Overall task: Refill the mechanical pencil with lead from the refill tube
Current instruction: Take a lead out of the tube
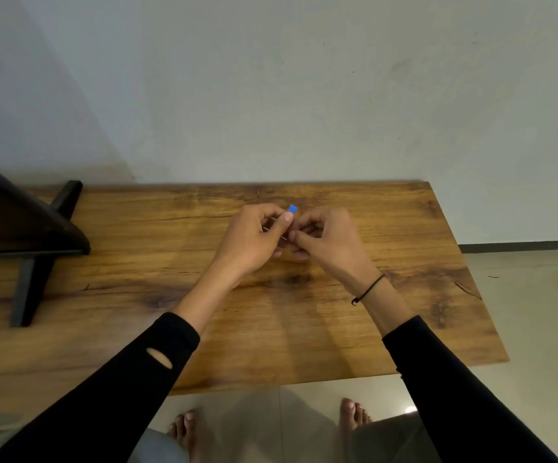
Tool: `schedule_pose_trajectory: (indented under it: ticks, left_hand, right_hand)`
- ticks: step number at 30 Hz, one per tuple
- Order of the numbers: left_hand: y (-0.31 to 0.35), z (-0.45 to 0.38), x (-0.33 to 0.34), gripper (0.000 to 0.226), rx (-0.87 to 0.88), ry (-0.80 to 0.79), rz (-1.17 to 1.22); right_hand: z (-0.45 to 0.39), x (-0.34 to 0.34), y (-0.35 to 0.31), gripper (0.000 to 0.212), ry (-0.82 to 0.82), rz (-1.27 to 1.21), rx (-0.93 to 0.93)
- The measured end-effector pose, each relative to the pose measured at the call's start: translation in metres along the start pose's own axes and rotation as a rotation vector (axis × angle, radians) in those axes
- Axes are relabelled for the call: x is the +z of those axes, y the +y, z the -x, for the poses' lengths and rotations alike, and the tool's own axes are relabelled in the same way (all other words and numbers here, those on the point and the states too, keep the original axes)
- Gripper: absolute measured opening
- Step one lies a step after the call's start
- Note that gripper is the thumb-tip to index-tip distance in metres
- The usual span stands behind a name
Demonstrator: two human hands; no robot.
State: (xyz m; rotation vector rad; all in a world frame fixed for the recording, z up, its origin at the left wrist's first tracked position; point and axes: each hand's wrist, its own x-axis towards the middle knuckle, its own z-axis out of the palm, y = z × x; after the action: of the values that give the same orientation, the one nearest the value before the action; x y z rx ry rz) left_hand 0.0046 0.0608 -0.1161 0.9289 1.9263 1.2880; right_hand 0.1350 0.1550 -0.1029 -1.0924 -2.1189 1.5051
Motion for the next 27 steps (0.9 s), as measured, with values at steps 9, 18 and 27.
schedule_pose_trajectory:
  ticks: [9, 18, 27]
  left_hand:
    - [-0.005, -0.002, -0.007, 0.018, 0.123, -0.151, -0.207]
    - [-0.003, -0.003, -0.014, 0.020, 0.083, -0.074, -0.247]
    - [0.004, 0.000, -0.018, 0.018, 0.079, -0.039, -0.169]
  right_hand:
    - [-0.005, -0.017, 0.002, 0.006, 0.025, -0.020, -0.048]
    - [-0.009, -0.024, 0.010, 0.021, 0.171, 0.112, -0.011]
    - [-0.002, 0.002, 0.021, 0.011, 0.079, 0.654, 0.004]
